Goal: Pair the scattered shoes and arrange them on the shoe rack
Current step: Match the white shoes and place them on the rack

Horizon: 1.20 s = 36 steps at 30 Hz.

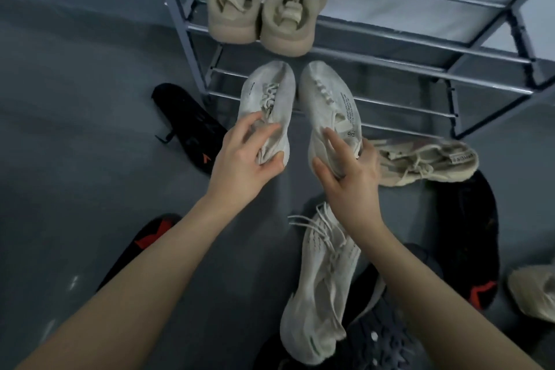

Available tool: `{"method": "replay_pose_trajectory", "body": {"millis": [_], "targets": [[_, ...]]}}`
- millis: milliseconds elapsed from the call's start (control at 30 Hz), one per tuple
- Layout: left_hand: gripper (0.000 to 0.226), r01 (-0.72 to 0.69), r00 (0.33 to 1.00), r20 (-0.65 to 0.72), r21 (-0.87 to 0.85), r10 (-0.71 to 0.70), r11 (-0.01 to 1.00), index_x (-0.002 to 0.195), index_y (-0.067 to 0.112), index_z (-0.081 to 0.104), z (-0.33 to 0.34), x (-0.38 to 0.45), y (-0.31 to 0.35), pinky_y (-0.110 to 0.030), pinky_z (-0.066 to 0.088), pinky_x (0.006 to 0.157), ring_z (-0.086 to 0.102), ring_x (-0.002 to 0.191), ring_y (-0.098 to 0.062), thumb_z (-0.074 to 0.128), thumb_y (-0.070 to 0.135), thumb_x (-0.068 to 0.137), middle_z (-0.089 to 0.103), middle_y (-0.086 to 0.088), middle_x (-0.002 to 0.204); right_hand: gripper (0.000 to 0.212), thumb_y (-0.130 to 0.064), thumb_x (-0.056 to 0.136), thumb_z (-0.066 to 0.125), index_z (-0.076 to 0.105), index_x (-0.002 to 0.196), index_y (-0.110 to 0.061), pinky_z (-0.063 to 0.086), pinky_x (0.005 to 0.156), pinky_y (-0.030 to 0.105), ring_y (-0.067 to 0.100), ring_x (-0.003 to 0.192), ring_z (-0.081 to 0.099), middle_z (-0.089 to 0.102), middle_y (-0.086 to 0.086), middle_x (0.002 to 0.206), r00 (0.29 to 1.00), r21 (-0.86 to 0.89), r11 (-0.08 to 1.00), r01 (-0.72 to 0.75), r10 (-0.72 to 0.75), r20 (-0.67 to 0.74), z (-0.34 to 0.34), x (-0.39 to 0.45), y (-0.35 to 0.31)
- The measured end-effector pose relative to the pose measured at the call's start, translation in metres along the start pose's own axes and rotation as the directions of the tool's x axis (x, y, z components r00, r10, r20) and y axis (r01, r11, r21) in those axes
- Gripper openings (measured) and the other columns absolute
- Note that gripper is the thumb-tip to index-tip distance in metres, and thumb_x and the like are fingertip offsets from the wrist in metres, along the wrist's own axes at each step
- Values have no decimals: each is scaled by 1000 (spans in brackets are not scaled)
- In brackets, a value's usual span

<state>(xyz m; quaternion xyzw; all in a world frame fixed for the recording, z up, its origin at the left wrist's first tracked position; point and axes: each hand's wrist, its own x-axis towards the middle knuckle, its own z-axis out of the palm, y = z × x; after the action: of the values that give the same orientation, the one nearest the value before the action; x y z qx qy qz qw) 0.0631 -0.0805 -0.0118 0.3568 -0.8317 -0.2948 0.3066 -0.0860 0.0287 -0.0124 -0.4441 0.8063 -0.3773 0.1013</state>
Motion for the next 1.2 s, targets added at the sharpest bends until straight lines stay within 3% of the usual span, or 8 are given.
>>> {"method": "replay_pose_trajectory", "body": {"millis": [100, 333, 500, 567, 800, 933, 1033, 1200], "targets": [[45, 43, 999, 2, -17, -43, 999, 118, 20, 59, 4, 27, -29, -45, 48, 90, 51, 114, -28, 56, 39, 77, 44, 0, 130, 45, -43, 87, 57, 44, 131, -45, 31, 104, 54, 34, 123, 36, 38, 19, 133, 999, 17, 1000, 0, 0, 33, 30, 32, 4], [47, 6, 1000, 15, 68, -7, 998, 120, 11, 59, 12, 76, -70, -41, 39, 98, 46, 117, -34, 54, 36, 81, 45, -14, 130, 45, -38, 90, 57, 45, 134, -38, 24, 108, 54, 41, 131, 27, 29, 24, 142, 1000, 57, 998, -9, 9, 0, 82, 87, 0], [66, 101, 957, 251, 182, -146, 978, 139, 22, 39, 26, 86, -99, -52, 26, 110, 19, 136, -39, 68, 31, 81, 9, -12, 152, 55, -40, 88, 59, 36, 139, -40, 29, 105, 55, 40, 125, 33, 30, 22, 139, 995, 12, 997, -75, 74, 70, 104, 107, 7], [76, 130, 959, 219, 231, -182, 964, 141, 30, 32, 29, 77, -105, -56, 31, 106, 20, 137, -36, 73, 33, 77, 4, -12, 153, 62, -38, 87, 62, 32, 141, -40, 31, 104, 56, 42, 125, 32, 29, 24, 140, 992, 4, 999, -54, 53, 114, 107, 102, 11], [81, 324, 945, -27, 215, -326, 921, 142, 38, 25, 43, 52, -92, -47, 48, 88, 53, 103, -33, 73, 31, 77, 42, -18, 126, 68, -31, 85, 66, 31, 143, -39, 44, 89, 48, 41, 119, 40, 32, 20, 142, 992, -136, 990, 42, -25, 125, 106, 78, 24], [66, 253, 965, -81, 65, -248, 965, 139, 26, 40, 37, 55, -97, -37, 48, 92, 56, 106, -28, 71, 20, 81, 48, -14, 128, 57, -18, 88, 64, 42, 138, -34, 35, 85, 31, 36, 116, 40, 40, 21, 136, 994, -41, 995, 92, -90, 62, 107, 84, 24], [58, 164, 979, -133, 65, -155, 984, 135, 20, 47, 30, 73, -99, -34, 45, 96, 53, 113, -27, 69, 15, 82, 53, -13, 125, 49, -17, 90, 61, 48, 135, -32, 37, 86, 33, 37, 114, 43, 43, 21, 135, 995, -14, 995, 95, -95, -2, 110, 95, 22], [63, 167, 982, -105, 78, -159, 983, 139, 22, 41, 30, 85, -103, -19, 38, 92, 55, 111, -24, 68, 15, 83, 49, -15, 131, 69, -24, 89, 61, 24, 146, -32, 40, 82, 33, 29, 116, 42, 45, 13, 134, 1000, 3, 1000, 26, -26, -15, 115, 99, 15]]}}
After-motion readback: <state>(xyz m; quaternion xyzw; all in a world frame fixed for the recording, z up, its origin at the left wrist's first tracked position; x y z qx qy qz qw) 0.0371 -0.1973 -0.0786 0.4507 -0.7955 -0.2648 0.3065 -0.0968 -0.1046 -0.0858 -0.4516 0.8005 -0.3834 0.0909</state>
